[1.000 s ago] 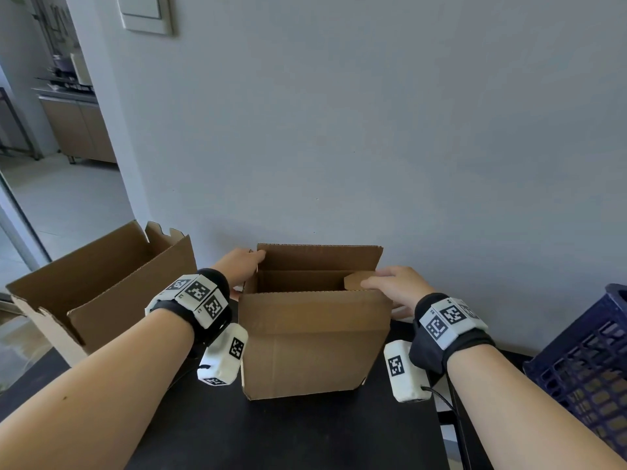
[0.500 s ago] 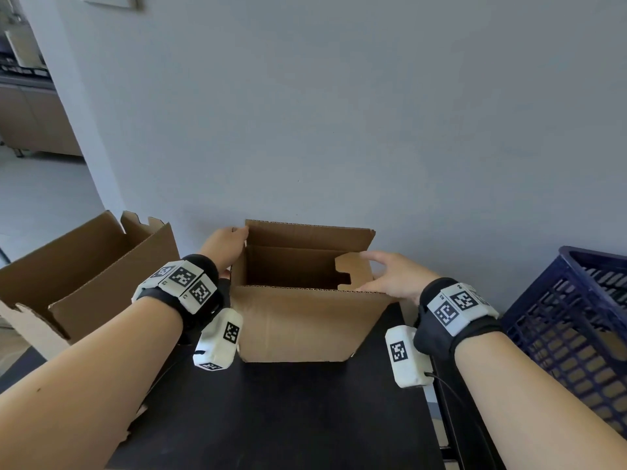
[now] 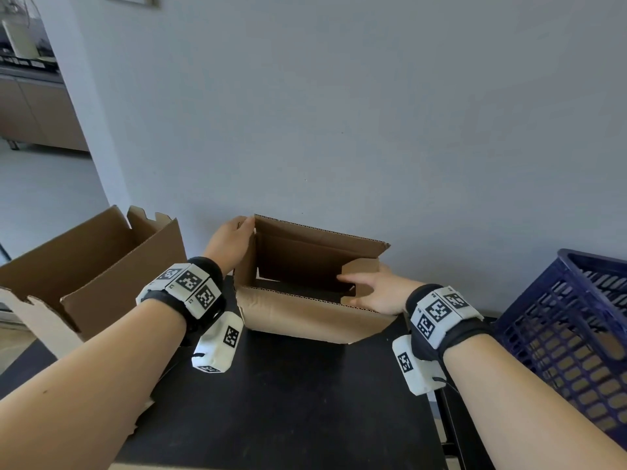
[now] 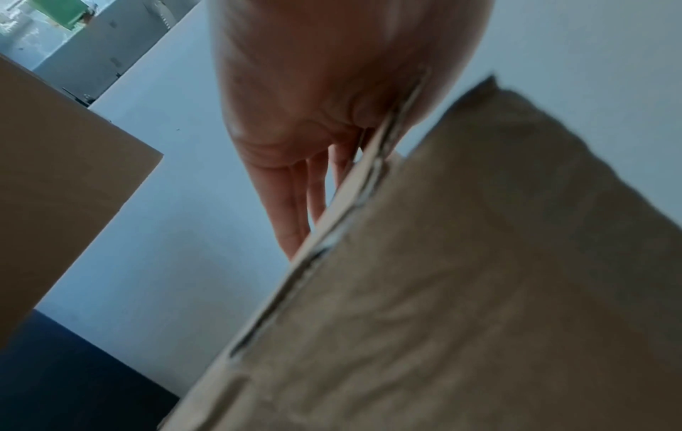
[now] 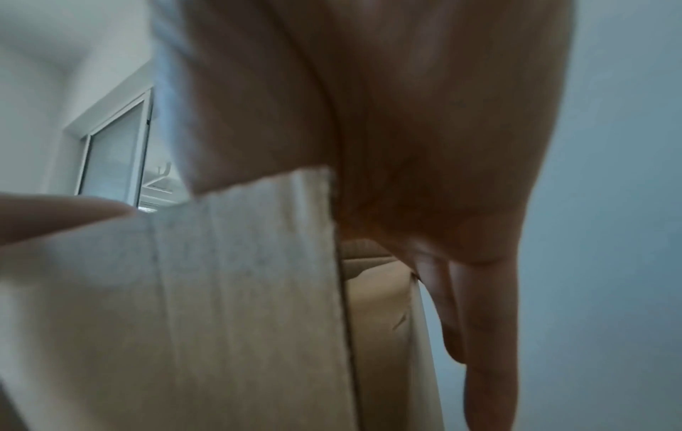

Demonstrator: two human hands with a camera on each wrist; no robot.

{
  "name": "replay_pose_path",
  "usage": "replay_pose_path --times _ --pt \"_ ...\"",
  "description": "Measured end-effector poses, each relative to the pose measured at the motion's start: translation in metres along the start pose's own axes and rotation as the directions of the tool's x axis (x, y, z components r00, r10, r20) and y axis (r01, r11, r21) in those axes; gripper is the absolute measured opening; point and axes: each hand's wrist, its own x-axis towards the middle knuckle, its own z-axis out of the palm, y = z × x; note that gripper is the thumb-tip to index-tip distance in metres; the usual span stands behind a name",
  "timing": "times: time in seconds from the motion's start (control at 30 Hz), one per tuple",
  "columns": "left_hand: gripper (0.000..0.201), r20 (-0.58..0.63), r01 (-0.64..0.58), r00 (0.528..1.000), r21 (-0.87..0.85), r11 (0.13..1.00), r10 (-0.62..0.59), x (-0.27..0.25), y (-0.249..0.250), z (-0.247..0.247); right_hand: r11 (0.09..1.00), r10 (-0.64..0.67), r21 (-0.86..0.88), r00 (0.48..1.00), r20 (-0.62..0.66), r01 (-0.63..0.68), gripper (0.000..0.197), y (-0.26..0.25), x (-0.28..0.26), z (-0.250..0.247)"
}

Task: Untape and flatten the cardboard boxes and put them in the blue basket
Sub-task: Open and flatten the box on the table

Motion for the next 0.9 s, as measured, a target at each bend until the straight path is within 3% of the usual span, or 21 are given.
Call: replay_pose_path --times 0.1,0.23,0.33,0.5,0.63,0.7,0.77,0.83,0.9 --pt "0.031 -0.010 -0.009 1.000 0.002 1.000 0.009 0.001 0.000 -0.003 1.000 0.013 -0.022 1.000 0.014 -0.013 0.043 -0.005 -0.001 0.002" --pt "0.028 -0.025 -0.028 0.999 0.000 1.000 0.028 0.003 0.000 -0.001 0.991 0.039 -0.132 0.999 0.002 -0.038 0.042 -0.013 -0.008 -0.006" --pt "0.029 -0.062 -0.042 0.997 -0.030 0.999 0.040 0.004 0.001 0.003 0.998 0.041 -0.034 0.986 -0.159 -0.047 0.029 -0.012 -0.008 -0.007" --pt "0.033 -0.086 -0.062 0.995 -0.055 0.997 0.057 0.004 0.003 0.008 0.970 0.184 0.228 0.872 -0.454 -0.086 0.022 -0.003 -0.014 -0.012" --pt "0.037 -0.058 -0.074 0.996 -0.046 0.996 0.072 0.005 0.010 0.016 0.932 0.308 0.335 0.789 -0.532 -0.138 0.035 0.011 -0.010 -0.013" --pt "0.036 -0.082 -0.104 0.992 -0.065 0.992 0.099 0.006 0.012 0.017 0.886 0.357 0.450 0.782 -0.512 -0.110 0.053 0.025 -0.008 -0.012" --pt "0.035 -0.080 -0.128 0.989 -0.077 0.989 0.122 0.007 0.012 0.015 0.785 0.412 0.617 0.789 -0.456 -0.053 0.075 0.046 -0.005 -0.009" --pt "0.033 0.009 -0.159 0.987 -0.025 0.987 0.160 0.007 0.008 0.015 0.741 0.429 0.670 0.799 -0.421 -0.045 0.082 0.064 -0.002 -0.003" --pt "0.032 0.182 -0.184 0.968 0.059 0.981 0.170 0.003 0.005 0.020 0.741 0.430 0.664 0.832 -0.350 -0.104 0.075 0.072 0.000 0.004"
